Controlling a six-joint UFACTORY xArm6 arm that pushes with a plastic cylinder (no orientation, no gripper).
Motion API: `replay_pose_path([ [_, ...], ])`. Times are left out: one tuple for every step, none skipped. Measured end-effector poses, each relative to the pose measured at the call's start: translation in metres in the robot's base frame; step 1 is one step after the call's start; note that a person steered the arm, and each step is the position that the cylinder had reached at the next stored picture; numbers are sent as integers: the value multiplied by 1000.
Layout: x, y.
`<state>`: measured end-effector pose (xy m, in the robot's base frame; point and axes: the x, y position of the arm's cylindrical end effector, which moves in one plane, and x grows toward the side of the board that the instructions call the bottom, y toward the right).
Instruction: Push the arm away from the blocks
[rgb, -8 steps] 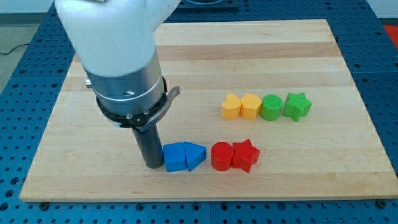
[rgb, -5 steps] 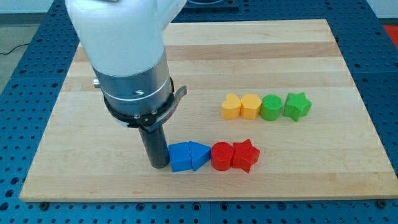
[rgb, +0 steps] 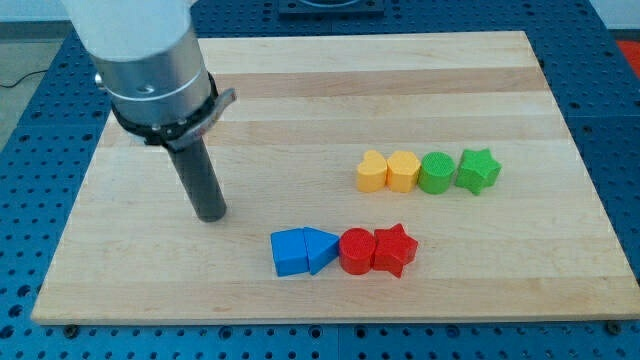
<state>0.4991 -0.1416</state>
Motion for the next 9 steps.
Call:
replay_pose_path([
  [-38, 6],
  [-58, 19],
  [-59, 21],
  [-59, 50],
  [-58, 81],
  [-82, 92],
  [-96, 92],
  [-96, 92],
  [-114, 74],
])
